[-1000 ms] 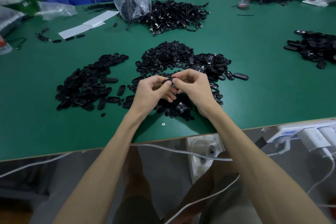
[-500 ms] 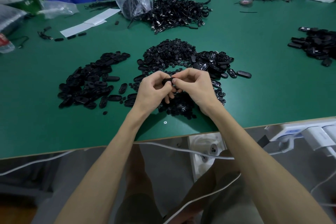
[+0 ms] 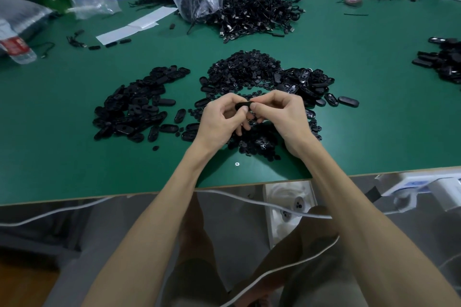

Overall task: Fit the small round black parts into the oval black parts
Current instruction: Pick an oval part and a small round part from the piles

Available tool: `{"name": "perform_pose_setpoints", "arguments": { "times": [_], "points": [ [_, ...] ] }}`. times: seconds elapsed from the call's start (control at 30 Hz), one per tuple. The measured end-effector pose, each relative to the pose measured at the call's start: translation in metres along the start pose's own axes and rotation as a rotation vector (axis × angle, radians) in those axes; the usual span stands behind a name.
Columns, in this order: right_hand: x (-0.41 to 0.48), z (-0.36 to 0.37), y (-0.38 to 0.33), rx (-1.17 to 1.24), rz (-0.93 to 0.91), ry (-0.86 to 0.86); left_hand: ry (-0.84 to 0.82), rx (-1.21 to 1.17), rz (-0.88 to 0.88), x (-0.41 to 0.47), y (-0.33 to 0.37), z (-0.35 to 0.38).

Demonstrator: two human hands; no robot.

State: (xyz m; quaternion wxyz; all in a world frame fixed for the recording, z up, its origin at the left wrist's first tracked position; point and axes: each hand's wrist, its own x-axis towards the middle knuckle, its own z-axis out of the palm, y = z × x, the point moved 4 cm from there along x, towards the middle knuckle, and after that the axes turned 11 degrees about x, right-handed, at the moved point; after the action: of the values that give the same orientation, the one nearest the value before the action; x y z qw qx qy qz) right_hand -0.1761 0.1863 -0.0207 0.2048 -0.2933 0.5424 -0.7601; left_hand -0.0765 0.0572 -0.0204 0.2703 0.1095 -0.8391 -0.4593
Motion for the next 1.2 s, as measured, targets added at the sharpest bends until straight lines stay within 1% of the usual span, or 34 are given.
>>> {"name": "perform_pose_setpoints", "arguments": {
  "times": [0.23, 0.33, 0.5, 0.67, 0.77, 0.9, 0.97, 1.1, 1.2],
  "points": [
    [-0.0010, 0.0007, -0.0030, 0.016, 0.004, -0.016, 0.021, 0.021, 0.018, -0.0013, 0.0001, 0.0003],
    [-0.0012, 0.0015, -0.0032, 0.018, 0.005, -0.020, 0.059, 0.108, 0.044, -0.0021, 0.0002, 0.0002],
    [-0.0006, 0.0018, -0.0037, 0.027, 0.010, -0.010, 0.087, 0.173, 0.072, -0.0030, 0.0004, 0.0011],
    [-0.0010, 0.0029, -0.0031, 0.019, 0.011, -0.022, 0.144, 0.291, 0.126, -0.0034, 0.0069, 0.0003],
    [-0.0009, 0.0015, -0.0028, 0.024, 0.007, -0.019, 0.150, 0.270, 0.124, -0.0037, 0.0067, -0.0014],
    [-0.0007, -0.0023, -0.0020, 0.039, 0.004, 0.000, 0.105, 0.200, 0.112, -0.0037, 0.0059, -0.0015],
    [-0.0006, -0.0019, -0.0014, 0.039, 0.003, -0.001, 0.110, 0.184, 0.108, -0.0034, 0.0061, -0.0020],
    [-0.0016, 0.0022, -0.0016, 0.007, 0.000, -0.022, 0.143, 0.163, 0.071, -0.0033, 0.0044, -0.0037],
    [-0.0028, 0.0024, -0.0032, -0.026, 0.003, -0.005, 0.120, 0.166, 0.060, -0.0029, 0.0039, -0.0020]
  ]
}}
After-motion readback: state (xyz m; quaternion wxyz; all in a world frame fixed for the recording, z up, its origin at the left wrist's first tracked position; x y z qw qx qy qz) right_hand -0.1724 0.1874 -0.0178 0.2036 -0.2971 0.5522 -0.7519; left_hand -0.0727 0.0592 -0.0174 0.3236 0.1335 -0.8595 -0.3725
